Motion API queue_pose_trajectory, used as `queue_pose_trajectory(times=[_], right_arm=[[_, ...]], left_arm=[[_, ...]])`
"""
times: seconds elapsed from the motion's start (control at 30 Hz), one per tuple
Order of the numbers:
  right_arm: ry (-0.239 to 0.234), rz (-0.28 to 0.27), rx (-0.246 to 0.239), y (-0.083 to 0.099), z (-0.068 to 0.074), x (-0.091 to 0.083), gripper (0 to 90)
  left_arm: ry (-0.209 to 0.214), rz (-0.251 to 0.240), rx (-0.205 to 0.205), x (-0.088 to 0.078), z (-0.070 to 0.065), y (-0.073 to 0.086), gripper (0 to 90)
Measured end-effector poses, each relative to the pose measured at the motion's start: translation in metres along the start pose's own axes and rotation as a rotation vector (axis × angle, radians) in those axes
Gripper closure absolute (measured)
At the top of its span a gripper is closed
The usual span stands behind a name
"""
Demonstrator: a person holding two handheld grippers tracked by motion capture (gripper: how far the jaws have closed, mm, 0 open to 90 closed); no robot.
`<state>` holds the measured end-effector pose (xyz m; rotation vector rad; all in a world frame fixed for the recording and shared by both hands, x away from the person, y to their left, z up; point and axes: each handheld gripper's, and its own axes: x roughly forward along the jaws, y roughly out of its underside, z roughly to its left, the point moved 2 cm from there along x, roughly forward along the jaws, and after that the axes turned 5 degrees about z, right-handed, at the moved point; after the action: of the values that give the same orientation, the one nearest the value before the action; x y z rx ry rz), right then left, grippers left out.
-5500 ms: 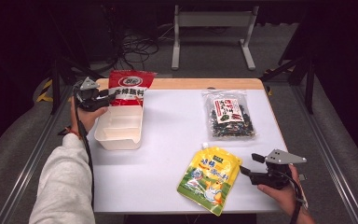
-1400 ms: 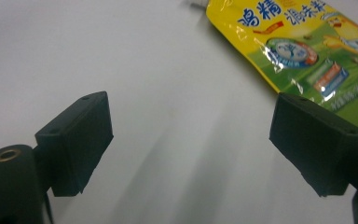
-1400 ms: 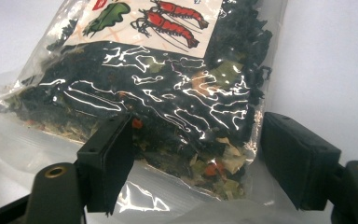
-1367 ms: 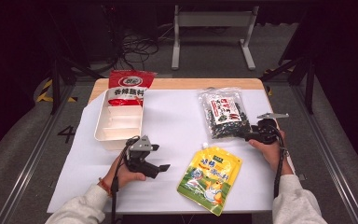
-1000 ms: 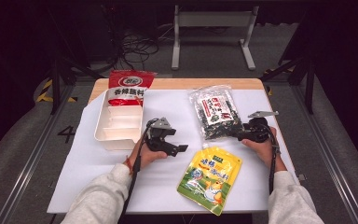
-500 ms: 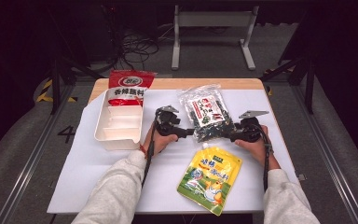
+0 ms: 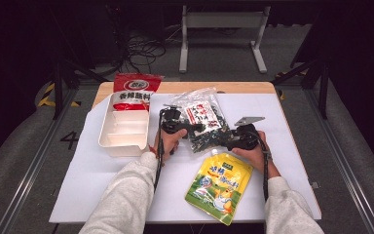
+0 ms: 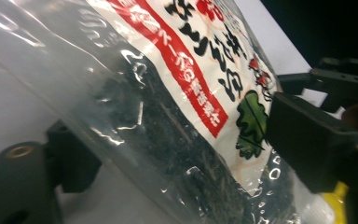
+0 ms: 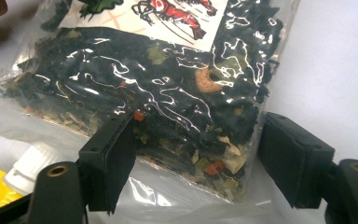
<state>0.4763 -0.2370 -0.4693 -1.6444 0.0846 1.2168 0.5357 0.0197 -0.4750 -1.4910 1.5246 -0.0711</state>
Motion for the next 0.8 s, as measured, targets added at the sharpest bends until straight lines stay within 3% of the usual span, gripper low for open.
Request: queue_pose_trajectory(times=[0.07, 0.1, 0.13, 0.17, 0.23, 0.3, 0.33, 0.37, 0.43, 0.47, 0.5, 0.67, 0.8], right_arm=[[-0.001, 0.001, -0.006, 0.0, 0.001, 0.0, 28.1], [-0.002, 0.002, -0.015, 0.0, 0.002, 0.001, 28.2], [-0.002, 0.003, -0.017, 0.0, 0.002, 0.001, 28.2], [0.0, 0.002, -0.022, 0.0, 0.002, 0.001, 28.3], [0.0, 0.001, -0.027, 0.0, 0.003, 0.0, 28.7], [-0.002, 0.0, -0.029, 0.001, 0.003, 0.0, 28.6], [-0.002, 0.0, -0.029, 0.001, 0.003, 0.0, 28.6], [-0.012, -0.014, -0.018, 0.0, 0.004, -0.002, 27.9], [-0.016, -0.029, -0.008, 0.001, 0.005, -0.006, 25.7], [-0.023, -0.036, 0.0, 0.001, 0.005, -0.007, 25.5], [-0.026, -0.046, 0.015, 0.003, 0.004, -0.009, 24.8], [-0.033, -0.073, 0.016, 0.012, 0.007, -0.022, 25.2], [-0.003, -0.102, 0.021, 0.022, 0.005, -0.037, 25.2]], left_arm=[[-0.022, 0.005, 0.02, 0.0, -0.002, 0.0, 21.1], [-0.01, -0.03, 0.028, -0.003, -0.004, -0.001, 27.1], [-0.01, -0.03, 0.028, -0.003, -0.004, -0.001, 33.7], [0.018, -0.075, 0.043, -0.011, -0.005, -0.003, 40.8], [0.031, -0.103, 0.068, -0.018, -0.007, -0.003, 52.9], [0.08, -0.15, 0.092, -0.027, -0.013, -0.005, 66.8], [0.08, -0.15, 0.092, -0.027, -0.013, -0.005, 71.1], [0.105, -0.189, 0.144, -0.036, -0.022, -0.007, 74.8], [0.116, -0.199, 0.164, -0.039, -0.029, -0.008, 77.1], [0.106, -0.204, 0.214, -0.044, -0.041, -0.01, 77.6], [0.109, -0.208, 0.232, -0.046, -0.047, -0.01, 78.1], [0.125, -0.243, 0.278, -0.06, -0.063, -0.01, 78.8], [0.065, -0.262, 0.348, -0.081, -0.077, -0.011, 78.8]])
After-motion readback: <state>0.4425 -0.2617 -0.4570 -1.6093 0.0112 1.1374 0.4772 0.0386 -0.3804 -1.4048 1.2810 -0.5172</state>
